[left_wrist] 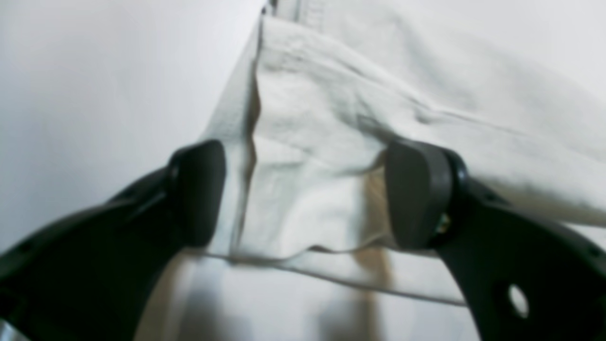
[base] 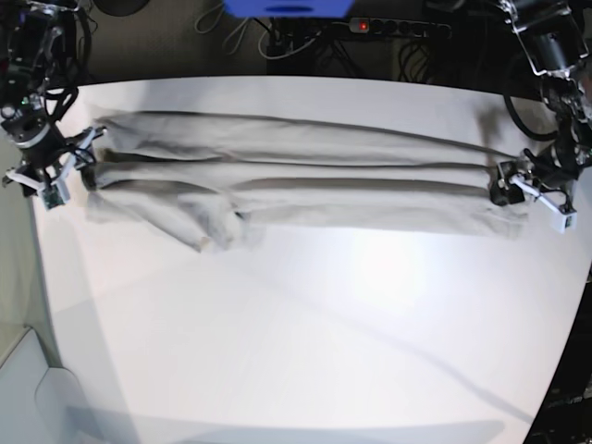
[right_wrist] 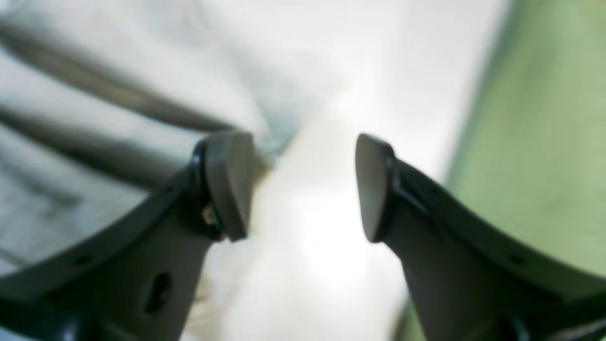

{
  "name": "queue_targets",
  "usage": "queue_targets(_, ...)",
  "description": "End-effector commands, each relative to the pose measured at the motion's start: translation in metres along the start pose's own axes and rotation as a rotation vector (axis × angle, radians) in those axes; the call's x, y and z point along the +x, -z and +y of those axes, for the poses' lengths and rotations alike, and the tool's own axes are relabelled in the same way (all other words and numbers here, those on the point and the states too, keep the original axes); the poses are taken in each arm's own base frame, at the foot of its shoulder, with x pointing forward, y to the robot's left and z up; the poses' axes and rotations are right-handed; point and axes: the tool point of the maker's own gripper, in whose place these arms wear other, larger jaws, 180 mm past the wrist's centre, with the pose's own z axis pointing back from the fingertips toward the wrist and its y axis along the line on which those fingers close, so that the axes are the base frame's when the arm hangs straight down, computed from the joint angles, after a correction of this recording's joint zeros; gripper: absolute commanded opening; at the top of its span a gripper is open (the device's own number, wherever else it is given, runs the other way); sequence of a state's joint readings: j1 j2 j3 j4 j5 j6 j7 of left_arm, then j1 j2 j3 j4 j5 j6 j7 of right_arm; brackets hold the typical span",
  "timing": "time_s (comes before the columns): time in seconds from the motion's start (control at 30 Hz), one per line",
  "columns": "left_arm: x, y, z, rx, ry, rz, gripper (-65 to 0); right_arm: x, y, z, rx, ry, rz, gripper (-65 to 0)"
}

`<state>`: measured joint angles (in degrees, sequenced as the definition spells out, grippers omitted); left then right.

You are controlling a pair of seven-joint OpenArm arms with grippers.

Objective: Layout the t-shirt on the table in an organized manner, then fold the t-shirt properly
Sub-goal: 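Release the right gripper and move it to the shirt's sleeve end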

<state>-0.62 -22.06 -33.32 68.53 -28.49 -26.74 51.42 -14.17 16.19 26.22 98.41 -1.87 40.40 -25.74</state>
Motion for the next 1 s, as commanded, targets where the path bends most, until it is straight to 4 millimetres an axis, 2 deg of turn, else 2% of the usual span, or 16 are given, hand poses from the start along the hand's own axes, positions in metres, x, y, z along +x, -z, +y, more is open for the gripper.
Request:
queue_targets(0.0, 0.010, -0.006, 0.007, 0.021, 0.013, -0.014, -13.1, 0.022, -0.005, -0.007, -0.021, -0.015, -0.072, -30.6)
queue_targets(0.13, 0.008, -0.006, 0.007, 0.020, 0.012, -0.004, -13.1, 0.039, -0.008, -0.010, -0.038, -0.040, -0.093, -30.5)
queue_targets(0.23, 0.005, -0.006, 0.007, 0.020, 0.011, 0.001, -13.1, 0.053, 0.001, -0.003, -0.019, -0.064, -0.077, -30.5)
queue_targets(0.3, 0.005, -0.006, 0.007, 0.020, 0.011, 0.001, -13.1, 0.065, 0.010, 0.008, 0.015, -0.089, -0.071, -30.5)
queue_targets(0.43, 0.005, -0.005, 0.006, 0.017, 0.009, 0.001, -13.1, 0.102, 0.030, 0.049, 0.112, -0.147, -0.090, -30.4)
queue_targets(0.57, 0.005, -0.005, 0.006, 0.017, 0.009, 0.003, -13.1, 0.136, 0.047, 0.064, 0.145, -0.148, -0.104, -30.3)
queue_targets(0.73, 0.004, -0.005, 0.006, 0.017, 0.008, 0.004, -13.1, 0.146, 0.058, 0.073, 0.161, -0.106, -0.060, -30.3)
queue_targets(0.97, 0.004, -0.005, 0.006, 0.016, 0.006, 0.003, -13.1, 0.149, 0.059, 0.109, 0.231, -0.042, -0.068, -30.3)
